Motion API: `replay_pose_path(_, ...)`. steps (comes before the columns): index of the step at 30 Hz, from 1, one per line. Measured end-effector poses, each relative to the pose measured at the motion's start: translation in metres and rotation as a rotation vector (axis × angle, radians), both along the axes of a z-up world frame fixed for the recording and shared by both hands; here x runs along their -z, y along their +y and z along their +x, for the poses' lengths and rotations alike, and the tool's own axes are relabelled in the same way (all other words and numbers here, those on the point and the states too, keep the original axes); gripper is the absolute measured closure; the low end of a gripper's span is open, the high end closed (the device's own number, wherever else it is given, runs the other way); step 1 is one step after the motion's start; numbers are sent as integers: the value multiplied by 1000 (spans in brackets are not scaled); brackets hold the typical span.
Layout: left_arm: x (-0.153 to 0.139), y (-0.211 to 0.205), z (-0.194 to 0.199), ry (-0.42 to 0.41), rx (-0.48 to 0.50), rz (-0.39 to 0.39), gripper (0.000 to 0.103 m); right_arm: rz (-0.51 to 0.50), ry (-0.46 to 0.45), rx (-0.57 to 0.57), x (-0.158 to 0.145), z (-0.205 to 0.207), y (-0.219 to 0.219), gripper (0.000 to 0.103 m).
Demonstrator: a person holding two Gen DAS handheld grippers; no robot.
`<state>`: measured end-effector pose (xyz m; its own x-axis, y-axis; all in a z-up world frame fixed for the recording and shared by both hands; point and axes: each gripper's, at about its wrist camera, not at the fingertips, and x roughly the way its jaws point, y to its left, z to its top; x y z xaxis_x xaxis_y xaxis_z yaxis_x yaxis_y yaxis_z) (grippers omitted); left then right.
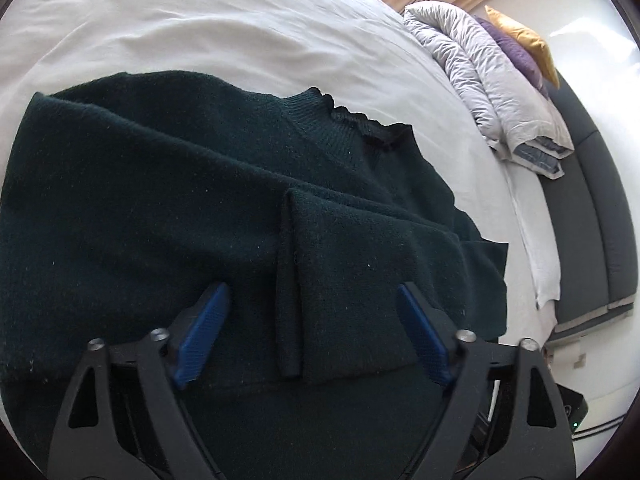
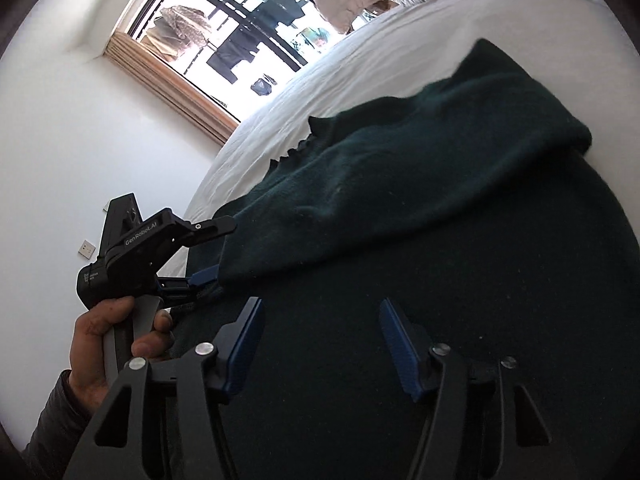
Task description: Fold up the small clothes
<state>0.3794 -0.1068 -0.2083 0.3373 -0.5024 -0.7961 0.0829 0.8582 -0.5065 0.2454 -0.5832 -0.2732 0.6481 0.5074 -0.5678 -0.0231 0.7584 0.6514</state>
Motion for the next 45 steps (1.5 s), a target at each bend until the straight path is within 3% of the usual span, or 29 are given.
replay_pose_path(1,2,-1,2,6,-2,22,64,5,-3,6,1,-1,-2,48)
replay_pose_path(2,5,0,4,17,-12,30,74,15,-6,4,2,-1,-3,48)
replay_pose_path(3,8,4,6,25,-23,1,76,24,-4,2,4,0,-4,48)
replay_pose_path(5,10,12,7,31,-40,-29,89,33,1,-1,7,2,-5,48)
replay_pose_path(7,13,20,5,29,-49,-62,94,32,-2,-4,6,3,-3,48)
replay_pose_path(12,8,30,-1,-8,-73,-104,95,29,-7,3,10,6,-4,49)
replay_pose_path(17,-36,53,-19,-99,-82,-99,98,23,-9,4,14,11,-4,50)
replay_pose_path(20,-47,75,-16,-129,-124,-91,98,17,-12,5,14,11,-3,50)
replay_pose_path(31,-26,134,-19,-81,-200,-85,98,5,-17,5,14,3,-3,50)
replay_pose_path(36,-15,138,-25,-87,-199,-55,98,6,-9,5,11,3,-4,50)
replay_pose_path(40,2,131,-24,-67,-176,-11,98,30,-32,103,-7,4,-28,50)
replay_pose_path(43,4,132,-26,-67,-186,-28,98,85,47,145,1,19,-53,49)
replay_pose_path(45,4,132,-28,-70,-187,-29,98,128,52,144,5,26,-60,50)
